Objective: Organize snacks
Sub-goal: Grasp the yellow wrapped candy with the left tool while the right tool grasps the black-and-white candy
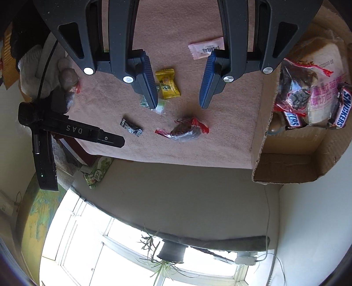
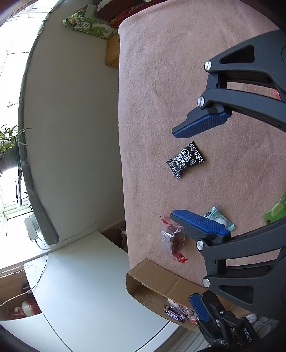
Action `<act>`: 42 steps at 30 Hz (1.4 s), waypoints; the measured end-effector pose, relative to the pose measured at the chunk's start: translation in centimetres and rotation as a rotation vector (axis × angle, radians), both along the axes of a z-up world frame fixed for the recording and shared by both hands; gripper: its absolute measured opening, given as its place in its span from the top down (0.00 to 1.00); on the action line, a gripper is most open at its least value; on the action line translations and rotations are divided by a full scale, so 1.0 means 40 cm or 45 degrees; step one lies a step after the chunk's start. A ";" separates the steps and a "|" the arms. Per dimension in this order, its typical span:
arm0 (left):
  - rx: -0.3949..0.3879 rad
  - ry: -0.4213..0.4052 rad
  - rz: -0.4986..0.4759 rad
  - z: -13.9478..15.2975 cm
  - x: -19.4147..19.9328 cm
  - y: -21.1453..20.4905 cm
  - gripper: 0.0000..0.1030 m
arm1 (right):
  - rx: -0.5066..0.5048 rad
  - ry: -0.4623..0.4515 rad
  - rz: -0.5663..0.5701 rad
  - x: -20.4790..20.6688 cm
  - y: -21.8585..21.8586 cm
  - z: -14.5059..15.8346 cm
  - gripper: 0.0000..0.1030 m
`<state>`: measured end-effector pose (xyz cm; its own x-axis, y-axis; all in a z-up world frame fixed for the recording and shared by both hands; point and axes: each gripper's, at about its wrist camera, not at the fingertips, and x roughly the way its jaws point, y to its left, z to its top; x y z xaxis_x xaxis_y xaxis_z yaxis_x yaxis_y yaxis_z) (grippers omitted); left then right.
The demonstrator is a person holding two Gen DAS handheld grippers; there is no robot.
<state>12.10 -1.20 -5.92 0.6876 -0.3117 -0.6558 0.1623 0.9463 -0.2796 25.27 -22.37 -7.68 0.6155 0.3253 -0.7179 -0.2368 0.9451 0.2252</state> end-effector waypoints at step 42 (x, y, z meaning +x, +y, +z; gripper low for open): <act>0.203 0.118 -0.111 -0.088 0.035 -0.114 0.78 | -0.227 0.060 0.027 0.057 0.078 -0.103 0.76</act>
